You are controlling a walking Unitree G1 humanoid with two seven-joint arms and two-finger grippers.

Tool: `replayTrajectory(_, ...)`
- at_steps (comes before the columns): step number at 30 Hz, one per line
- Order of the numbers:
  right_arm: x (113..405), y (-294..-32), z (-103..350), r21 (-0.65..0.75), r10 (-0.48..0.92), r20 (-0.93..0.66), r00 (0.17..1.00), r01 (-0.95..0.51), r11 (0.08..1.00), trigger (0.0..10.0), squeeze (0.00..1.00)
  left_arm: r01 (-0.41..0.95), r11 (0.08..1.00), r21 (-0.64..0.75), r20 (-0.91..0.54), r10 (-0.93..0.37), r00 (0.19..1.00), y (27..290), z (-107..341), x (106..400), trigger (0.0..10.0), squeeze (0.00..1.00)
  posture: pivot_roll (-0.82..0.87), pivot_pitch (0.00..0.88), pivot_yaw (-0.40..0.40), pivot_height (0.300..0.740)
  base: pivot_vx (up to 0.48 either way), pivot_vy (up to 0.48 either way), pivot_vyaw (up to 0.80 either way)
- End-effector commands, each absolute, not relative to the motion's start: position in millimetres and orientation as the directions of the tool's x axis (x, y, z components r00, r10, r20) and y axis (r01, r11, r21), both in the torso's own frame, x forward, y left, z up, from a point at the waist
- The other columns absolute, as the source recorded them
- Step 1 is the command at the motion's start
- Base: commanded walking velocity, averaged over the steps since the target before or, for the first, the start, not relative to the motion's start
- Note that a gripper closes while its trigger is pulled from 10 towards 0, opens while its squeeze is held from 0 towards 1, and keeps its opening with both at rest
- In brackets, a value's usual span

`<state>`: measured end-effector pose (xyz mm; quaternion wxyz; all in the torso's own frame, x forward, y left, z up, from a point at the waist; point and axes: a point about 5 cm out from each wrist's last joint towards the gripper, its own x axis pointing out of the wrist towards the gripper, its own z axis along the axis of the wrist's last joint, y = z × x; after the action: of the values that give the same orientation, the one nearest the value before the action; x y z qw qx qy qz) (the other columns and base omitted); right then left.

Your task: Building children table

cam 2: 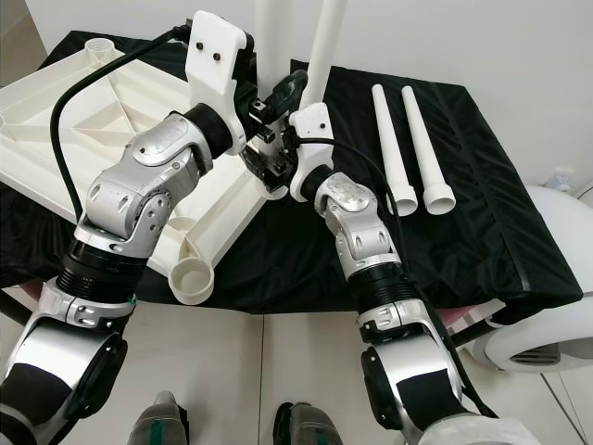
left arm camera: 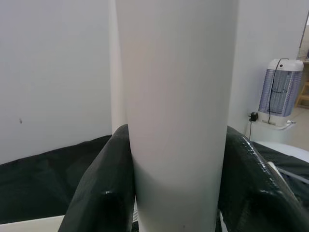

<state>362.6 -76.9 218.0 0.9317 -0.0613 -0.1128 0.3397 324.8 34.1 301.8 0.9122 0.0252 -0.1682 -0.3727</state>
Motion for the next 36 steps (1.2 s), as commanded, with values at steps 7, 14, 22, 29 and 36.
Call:
replayTrajectory(7, 365.0, -77.7, 221.8, -0.187, 0.641, 0.18, 0.746, -0.614, 0.767, 0.0, 0.0, 0.686, 0.704, 0.183, 0.296, -0.705, 0.644, 27.8, 301.6, 319.1, 10.0, 0.0, 0.06, 0.018, -0.109, 0.74, 0.0, 0.0, 0.0)
replayTrajectory(14, 366.0, -78.2, 224.4, -0.187, 0.636, 0.188, 0.748, -0.608, 0.771, 0.0, 0.0, 0.696, 0.692, 0.192, 0.288, -0.718, 0.634, 25.4, 299.6, 317.9, 10.0, 0.0, 0.05, 0.028, -0.111, 0.74, 0.0, 0.0, 0.0)
replayTrajectory(22, 368.5, -76.3, 225.7, -0.173, 0.604, 0.202, 0.771, -0.578, 0.797, 10.0, 0.0, 0.756, 0.638, 0.148, 0.283, -0.759, 0.586, 18.0, 293.1, 312.0, 10.0, 1.0, 0.04, 0.044, -0.108, 0.74, 0.0, 0.0, 0.0)
replayTrajectory(29, 371.0, -77.8, 220.5, -0.108, 0.552, 0.198, 0.81, -0.541, 0.834, 10.0, 0.0, 0.798, 0.599, 0.071, 0.299, -0.776, 0.556, 17.6, 294.1, 308.2, 10.0, 1.0, 0.04, 0.047, -0.104, 0.74, 0.0, 0.0, 0.0)
replayTrajectory(36, 373.3, -87.5, 214.9, 0.014, 0.449, 0.217, 0.867, -0.462, 0.887, 10.0, 0.0, 0.757, 0.554, -0.346, 0.504, -0.571, 0.648, 66.3, 329.1, 324.9, 10.0, 0.0, 0.05, 0.057, -0.089, 0.74, 0.0, 0.0, 0.0)
